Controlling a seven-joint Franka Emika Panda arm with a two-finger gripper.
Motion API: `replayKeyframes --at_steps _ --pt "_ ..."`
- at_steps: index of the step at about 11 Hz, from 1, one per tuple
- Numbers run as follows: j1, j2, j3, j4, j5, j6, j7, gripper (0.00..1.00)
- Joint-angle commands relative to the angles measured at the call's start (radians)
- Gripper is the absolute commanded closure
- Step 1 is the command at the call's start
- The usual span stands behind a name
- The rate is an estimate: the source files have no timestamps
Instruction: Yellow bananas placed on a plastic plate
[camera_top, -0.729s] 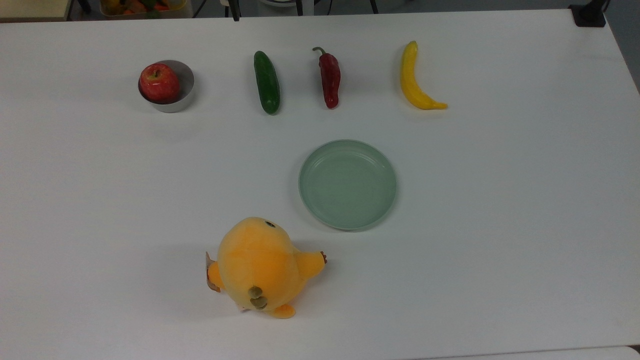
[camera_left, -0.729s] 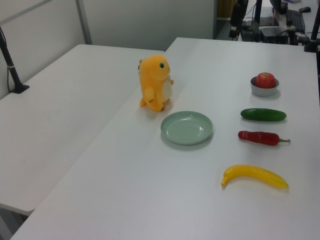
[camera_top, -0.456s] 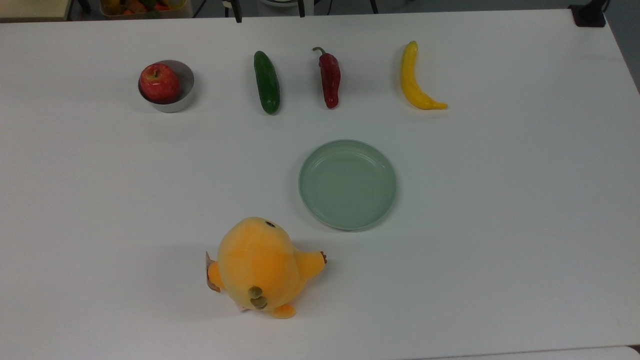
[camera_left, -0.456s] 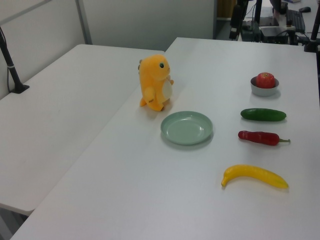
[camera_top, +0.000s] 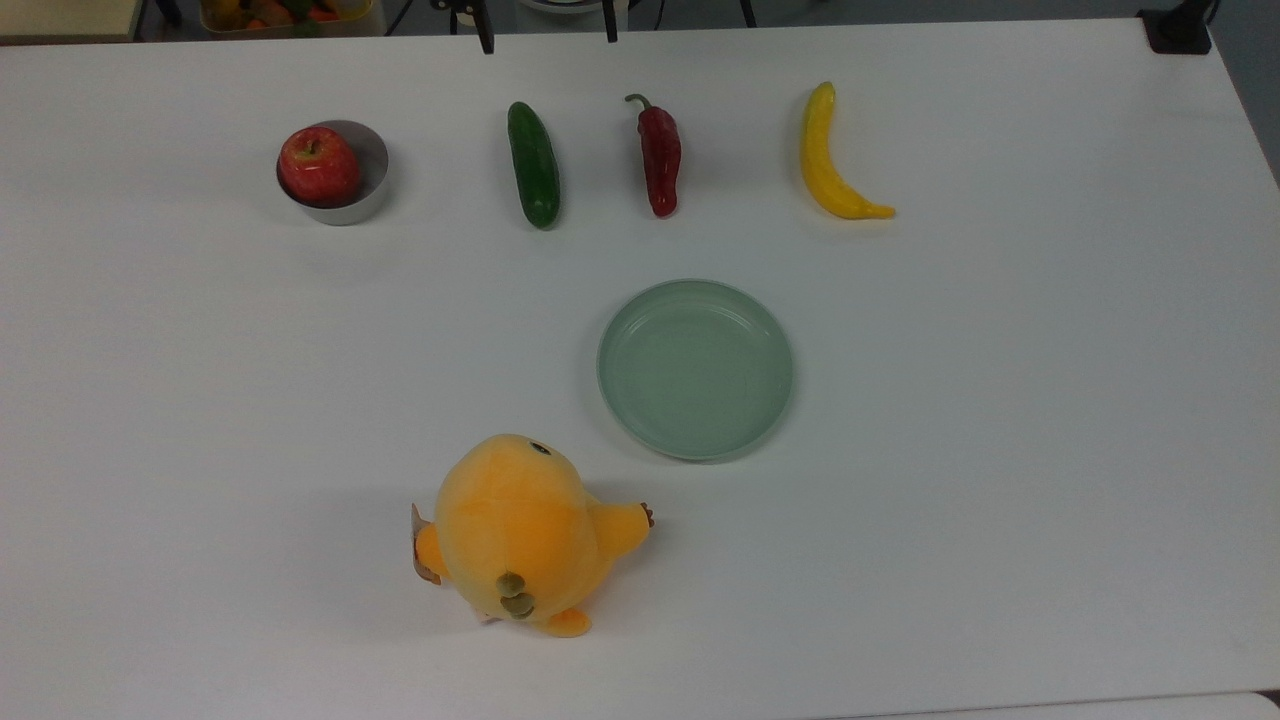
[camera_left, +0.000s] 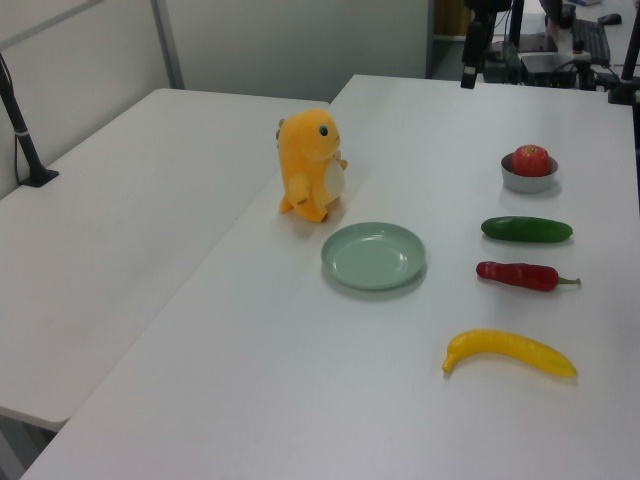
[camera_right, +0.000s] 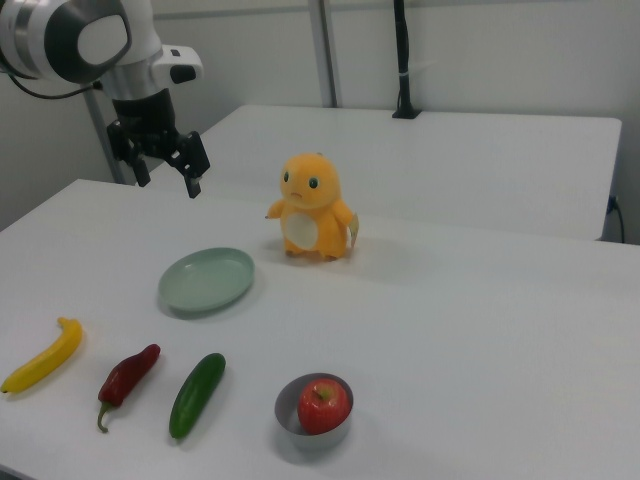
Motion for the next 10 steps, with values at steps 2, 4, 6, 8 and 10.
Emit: replayKeyframes --at_steps 2,4,6,8,10 --pt "0.024 -0.023 0.001 -0.038 -0.014 -0.049 -0.018 0.00" --pt "0.026 -0.026 0.004 -0.043 -0.014 -0.115 -0.029 0.00" --pt "0.035 -0.034 0.037 -0.073 -0.015 -0.164 -0.030 0.00" --pt "0.036 -0.034 0.060 -0.099 -0.015 -0.185 -0.032 0.00" --pt "0.041 -0.034 0.086 -0.151 -0.015 -0.187 -0.032 0.00"
